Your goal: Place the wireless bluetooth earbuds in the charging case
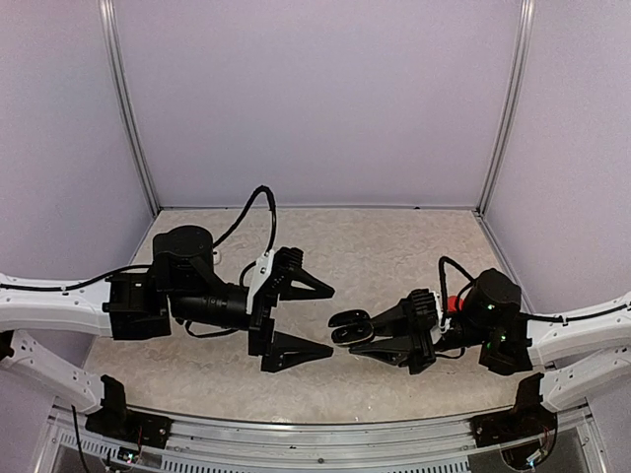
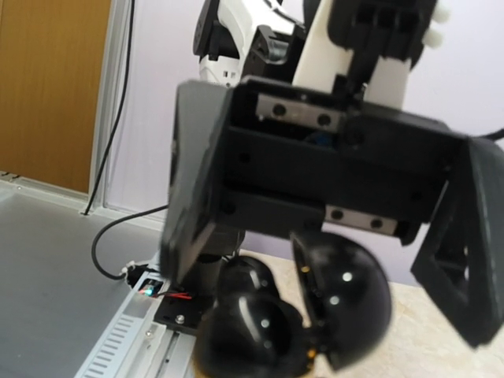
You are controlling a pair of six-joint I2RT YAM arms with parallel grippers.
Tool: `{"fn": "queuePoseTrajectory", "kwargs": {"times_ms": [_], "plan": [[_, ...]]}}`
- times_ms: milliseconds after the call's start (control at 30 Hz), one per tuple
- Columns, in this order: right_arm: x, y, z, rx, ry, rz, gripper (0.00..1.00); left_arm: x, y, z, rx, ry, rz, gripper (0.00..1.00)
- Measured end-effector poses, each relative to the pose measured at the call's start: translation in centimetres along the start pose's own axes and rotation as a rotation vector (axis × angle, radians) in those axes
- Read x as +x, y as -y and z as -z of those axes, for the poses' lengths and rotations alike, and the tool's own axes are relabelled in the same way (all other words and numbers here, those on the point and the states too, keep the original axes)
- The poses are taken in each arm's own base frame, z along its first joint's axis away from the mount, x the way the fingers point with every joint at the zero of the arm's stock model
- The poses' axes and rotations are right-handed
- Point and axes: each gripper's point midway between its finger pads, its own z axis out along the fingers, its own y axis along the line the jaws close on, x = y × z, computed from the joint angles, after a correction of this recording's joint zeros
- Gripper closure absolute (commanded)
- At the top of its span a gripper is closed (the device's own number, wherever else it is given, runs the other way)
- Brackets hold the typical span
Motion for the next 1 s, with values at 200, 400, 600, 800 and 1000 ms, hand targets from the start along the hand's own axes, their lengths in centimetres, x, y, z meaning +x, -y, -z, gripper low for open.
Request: {"fn": "queuePoseTrajectory", "kwargs": {"times_ms": [200, 400, 600, 800, 1000], "plan": [[0.04, -0.03, 0.00, -0.001, -0.001, 0.000, 1.00, -0.80, -0.30, 0.46, -0.026, 0.021, -0.008, 0.06], [0.34, -0.09, -0.02, -0.004, -0.012, -0.003, 1.00, -0.76, -0.77, 0.46, -0.053, 0.019, 0.000, 0.07], [0.51, -0.13, -0.05, -0.007, -0.017, -0.002, 1.00, -0.43, -0.85, 0.04, -0.054, 0.015, 0.016, 0.07], [0.88, -0.19, -0.08, -0.010, -0.029, 0.000, 1.00, -0.36, -0.86, -0.27, -0.051, 0.017, 0.031, 0.07], [0.91, -0.21, -0.08, -0.011, -0.030, 0.006, 1.00, -0.65, -0.93, -0.36, -0.053, 0.024, 0.035, 0.09]]}}
